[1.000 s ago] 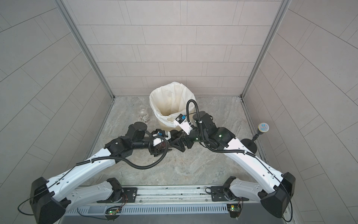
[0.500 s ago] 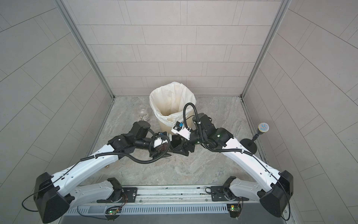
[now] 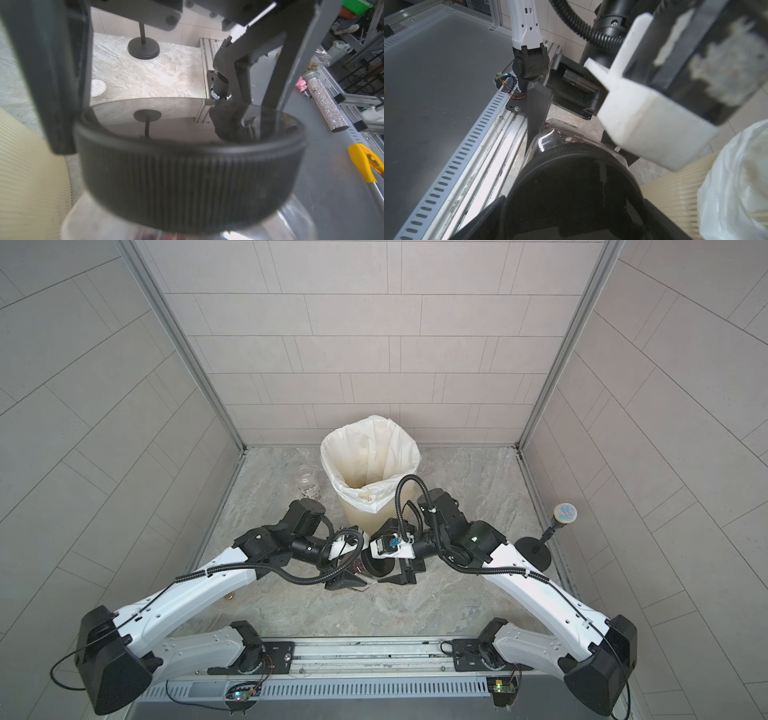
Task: Empty the moldy dried flower tea in the jars
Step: Unscrew the lid from the jar.
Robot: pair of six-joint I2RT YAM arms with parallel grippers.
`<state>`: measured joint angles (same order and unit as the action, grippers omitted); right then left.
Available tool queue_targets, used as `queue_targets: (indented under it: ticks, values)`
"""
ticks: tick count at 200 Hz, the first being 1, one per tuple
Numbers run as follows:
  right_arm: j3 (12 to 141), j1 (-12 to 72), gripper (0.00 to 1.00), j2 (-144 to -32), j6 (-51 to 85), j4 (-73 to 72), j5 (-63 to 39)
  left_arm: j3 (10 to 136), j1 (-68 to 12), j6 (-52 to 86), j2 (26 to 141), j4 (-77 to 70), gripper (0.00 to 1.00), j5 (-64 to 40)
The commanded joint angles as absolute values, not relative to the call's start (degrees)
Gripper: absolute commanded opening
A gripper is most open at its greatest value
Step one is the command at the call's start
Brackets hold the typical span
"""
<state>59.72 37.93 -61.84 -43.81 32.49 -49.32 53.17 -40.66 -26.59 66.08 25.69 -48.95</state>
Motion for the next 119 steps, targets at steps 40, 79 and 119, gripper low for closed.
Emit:
queue_targets:
  ticks: [40,79,119]
  values:
    - [58.45,38.67,1.00,-56.99,-20.75,24.96,-49.05,52.29,-39.84,-24.88,63.67,18.33,0.65,-40.46]
    - [59.13,38.58,0.98,-57.73,-5.52,25.07,-43.17,50.32,-39.88,-23.95,62.55,13.49,0.65,-36.22]
    - [64.57,38.67,0.96,-61.25,4.96,30.34,-39.01,49.23,-39.87,-23.90,61.66,11.16,0.65,-33.62]
